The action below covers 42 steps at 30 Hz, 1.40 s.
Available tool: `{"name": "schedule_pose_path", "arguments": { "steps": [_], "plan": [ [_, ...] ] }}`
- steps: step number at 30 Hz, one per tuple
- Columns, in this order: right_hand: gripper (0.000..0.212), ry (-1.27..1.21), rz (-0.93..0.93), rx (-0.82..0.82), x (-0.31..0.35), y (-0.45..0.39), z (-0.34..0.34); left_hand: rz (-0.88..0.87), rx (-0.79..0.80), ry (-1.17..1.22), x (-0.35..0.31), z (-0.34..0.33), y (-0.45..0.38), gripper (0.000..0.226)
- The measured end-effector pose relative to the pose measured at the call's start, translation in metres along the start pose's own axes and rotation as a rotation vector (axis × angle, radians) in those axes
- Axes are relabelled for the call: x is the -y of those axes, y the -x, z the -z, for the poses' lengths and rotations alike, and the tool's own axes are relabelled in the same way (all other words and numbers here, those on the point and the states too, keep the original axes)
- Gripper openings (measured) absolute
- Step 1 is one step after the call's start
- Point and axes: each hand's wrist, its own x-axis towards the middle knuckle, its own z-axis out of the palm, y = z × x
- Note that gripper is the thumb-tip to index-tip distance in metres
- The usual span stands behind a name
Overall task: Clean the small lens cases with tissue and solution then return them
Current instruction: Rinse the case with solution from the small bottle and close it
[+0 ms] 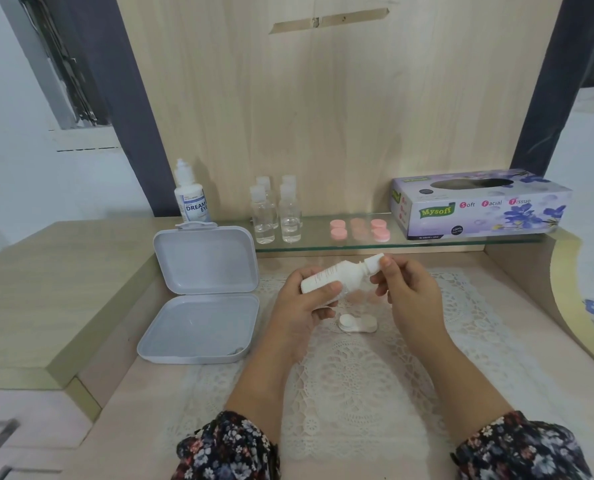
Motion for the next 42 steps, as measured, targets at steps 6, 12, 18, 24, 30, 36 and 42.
{"name": "schedule_pose_path", "arguments": {
  "steps": [6, 12, 18, 24, 30, 36, 42],
  "plan": [
    [0.018, 0.005, -0.010, 0.001, 0.000, -0.001, 0.000, -0.051, -0.029, -0.104, 0.003, 0.002, -0.002, 0.045],
    [0.014, -0.036, -0.008, 0.008, -0.001, -0.001, 0.000, -0.133, -0.034, -0.350, 0.004, 0.000, 0.002, 0.042],
    [0.022, -0.092, 0.042, 0.099, 0.000, 0.000, 0.001, -0.210, -0.064, -0.461, 0.004, -0.003, 0.004, 0.039],
    [0.023, 0.026, -0.084, 0.136, -0.002, -0.007, 0.010, -0.220, -0.243, -0.410, 0.007, 0.002, -0.003, 0.041],
    [0.012, 0.295, -0.155, 0.208, -0.009, -0.010, 0.025, -0.234, -0.355, -0.491, 0.014, 0.013, -0.009, 0.047],
    [0.016, 0.496, -0.160, 0.370, -0.003, 0.000, 0.033, -0.224, -0.376, -0.519, 0.014, 0.015, -0.011, 0.048],
    [0.031, 0.628, -0.133, 0.467, -0.001, 0.004, 0.030, -0.201, -0.378, -0.529, 0.015, 0.016, -0.011, 0.052]
  ]
}}
